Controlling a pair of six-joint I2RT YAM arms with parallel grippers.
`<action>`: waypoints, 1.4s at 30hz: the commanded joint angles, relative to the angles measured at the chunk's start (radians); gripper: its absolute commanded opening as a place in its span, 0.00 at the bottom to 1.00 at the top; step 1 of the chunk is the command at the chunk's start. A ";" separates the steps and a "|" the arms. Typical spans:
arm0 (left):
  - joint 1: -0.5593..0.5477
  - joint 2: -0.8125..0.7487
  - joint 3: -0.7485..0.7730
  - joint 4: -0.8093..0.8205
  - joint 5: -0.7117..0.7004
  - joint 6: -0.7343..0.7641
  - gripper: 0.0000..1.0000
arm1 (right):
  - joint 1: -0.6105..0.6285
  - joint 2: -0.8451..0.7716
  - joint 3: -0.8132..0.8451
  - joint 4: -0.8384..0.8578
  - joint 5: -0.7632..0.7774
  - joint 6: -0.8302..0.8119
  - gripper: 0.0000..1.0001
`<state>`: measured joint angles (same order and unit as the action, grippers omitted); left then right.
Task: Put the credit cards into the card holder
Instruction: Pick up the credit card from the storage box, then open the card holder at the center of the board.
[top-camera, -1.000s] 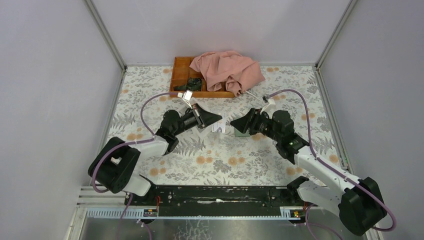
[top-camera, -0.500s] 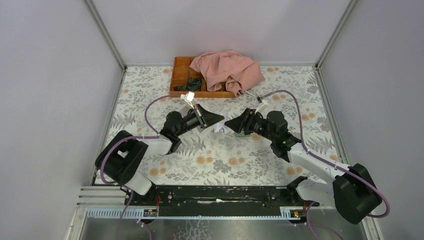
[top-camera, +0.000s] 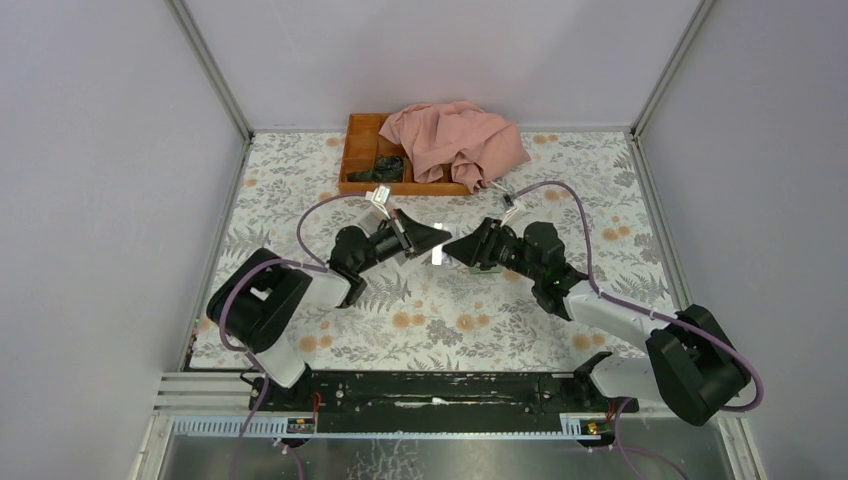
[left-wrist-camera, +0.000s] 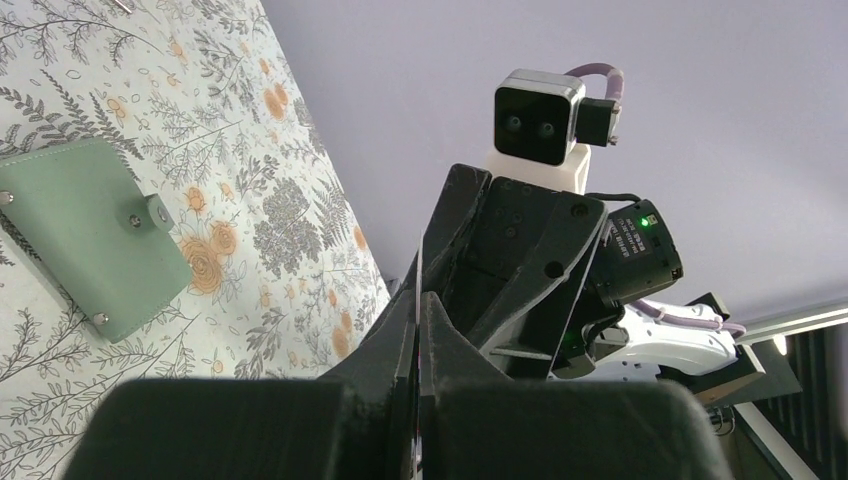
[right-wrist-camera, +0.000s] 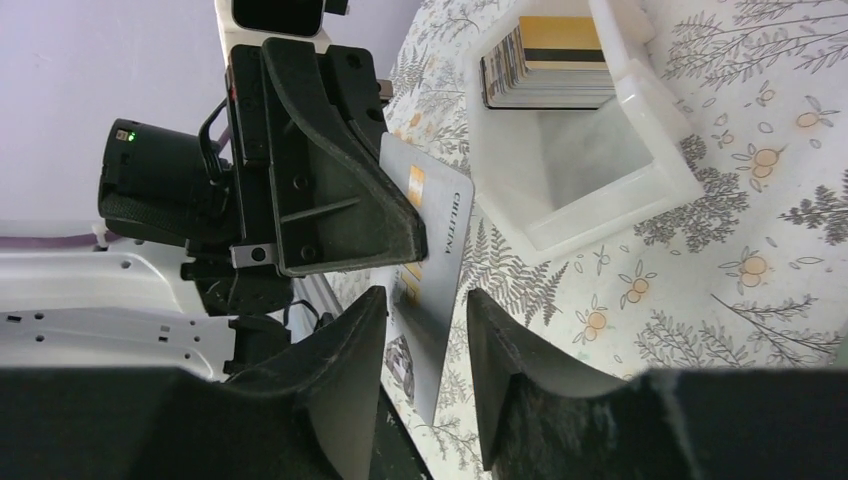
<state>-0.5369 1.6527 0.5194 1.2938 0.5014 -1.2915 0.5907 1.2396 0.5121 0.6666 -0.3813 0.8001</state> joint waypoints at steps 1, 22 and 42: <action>-0.008 0.023 0.011 0.128 0.014 -0.037 0.00 | 0.015 0.024 -0.001 0.132 -0.031 0.032 0.39; -0.017 -0.252 -0.010 -0.549 -0.361 0.263 0.55 | 0.015 -0.073 0.218 -0.517 0.201 -0.225 0.00; -0.145 -0.042 0.182 -0.828 -0.509 0.467 0.46 | 0.041 0.344 0.579 -1.020 0.588 -0.444 0.00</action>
<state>-0.6624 1.5669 0.6411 0.5102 0.0319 -0.8864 0.6151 1.5517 1.0050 -0.2859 0.1112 0.4046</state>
